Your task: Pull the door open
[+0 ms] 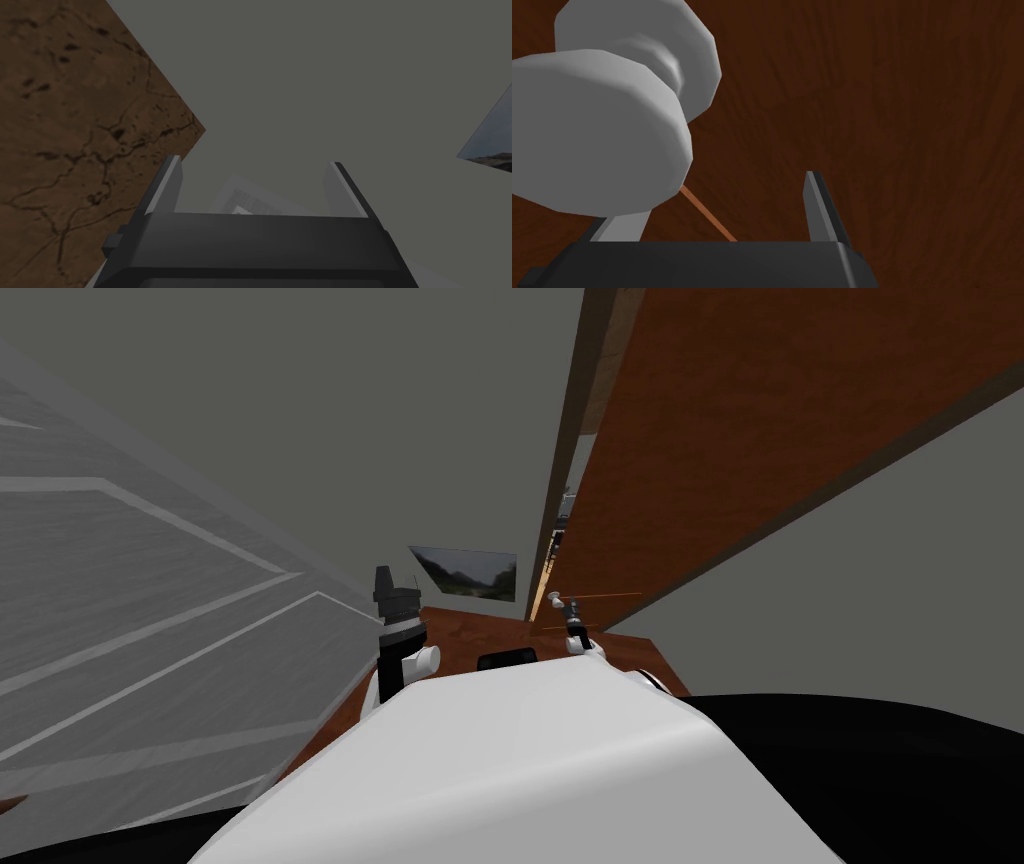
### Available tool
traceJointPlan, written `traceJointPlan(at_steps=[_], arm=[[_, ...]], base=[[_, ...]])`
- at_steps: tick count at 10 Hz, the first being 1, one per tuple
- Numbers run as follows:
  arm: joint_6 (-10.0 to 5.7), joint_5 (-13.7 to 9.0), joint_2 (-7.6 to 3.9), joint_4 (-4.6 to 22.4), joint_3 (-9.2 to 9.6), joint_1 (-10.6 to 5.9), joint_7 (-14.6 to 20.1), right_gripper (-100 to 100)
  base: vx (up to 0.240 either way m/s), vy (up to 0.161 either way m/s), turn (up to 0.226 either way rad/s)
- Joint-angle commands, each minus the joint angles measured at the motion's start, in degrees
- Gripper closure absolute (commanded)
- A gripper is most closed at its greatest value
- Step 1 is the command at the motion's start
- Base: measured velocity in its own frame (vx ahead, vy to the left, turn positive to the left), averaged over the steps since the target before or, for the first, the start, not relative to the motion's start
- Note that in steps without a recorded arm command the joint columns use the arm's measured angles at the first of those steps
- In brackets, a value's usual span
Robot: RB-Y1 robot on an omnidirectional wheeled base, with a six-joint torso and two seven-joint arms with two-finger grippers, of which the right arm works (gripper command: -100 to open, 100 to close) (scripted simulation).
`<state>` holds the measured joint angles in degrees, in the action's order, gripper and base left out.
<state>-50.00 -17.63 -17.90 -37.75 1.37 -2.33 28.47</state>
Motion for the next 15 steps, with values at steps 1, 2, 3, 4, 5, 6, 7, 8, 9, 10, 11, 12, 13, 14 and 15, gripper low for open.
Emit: traceJointPlan(at_steps=[1, 2, 3, 4, 5, 6, 7, 8, 9, 10, 11, 12, 13, 14, 15], arm=[[0.47, -0.60, 1.43, -0.77, 1.94, 0.43, 2.86, -100], [0.47, -0.60, 1.43, -0.77, 1.94, 0.43, 3.38, -100], [0.55, -1.32, 1.43, -0.97, 2.44, 0.43, 5.39, -100], [0.63, -2.15, 1.43, -1.19, 3.02, 0.43, 6.80, -100], [0.63, -2.15, 1.43, -1.19, 3.02, 0.43, 7.62, -100], [0.72, -2.99, 1.44, -1.42, 3.61, 0.43, 9.48, -100], [0.72, -2.99, 1.44, -1.42, 3.61, 0.43, 9.85, -100], [0.82, -3.91, 1.44, -1.68, 4.25, 0.43, 12.08, -100], [0.91, -4.83, 1.44, -1.93, 4.90, 0.43, 13.55, -100], [0.91, -4.83, 1.44, -1.93, 4.90, 0.43, 14.49, -100], [1.01, -5.81, 1.44, -2.20, 5.58, 0.42, 16.60, -100], [1.12, -6.79, 1.45, -2.46, 6.27, 0.42, 18.18, -100], [1.12, -6.79, 1.45, -2.46, 6.27, 0.42, 19.19, -100], [1.22, -7.80, 1.45, -2.74, 6.97, 0.42, 21.23, -100], [1.22, -7.80, 1.45, -2.74, 6.97, 0.42, 21.55, -100]], base=[[-0.061, -0.010, 0.007], [-0.043, 0.016, 0.016], [-0.054, 0.027, 0.030], [-0.074, 0.027, 0.108], [-0.045, 0.033, 0.085], [-0.041, 0.022, 0.016], [-0.039, 0.007, -0.002], [-0.054, -0.008, 0.023], [-0.070, -0.022, 0.043], [-0.053, -0.021, 0.013], [-0.058, -0.023, 0.019], [-0.079, -0.018, 0.038], [-0.061, -0.005, 0.016], [-0.058, -0.005, 0.029], [-0.044, -0.009, 0.010]])
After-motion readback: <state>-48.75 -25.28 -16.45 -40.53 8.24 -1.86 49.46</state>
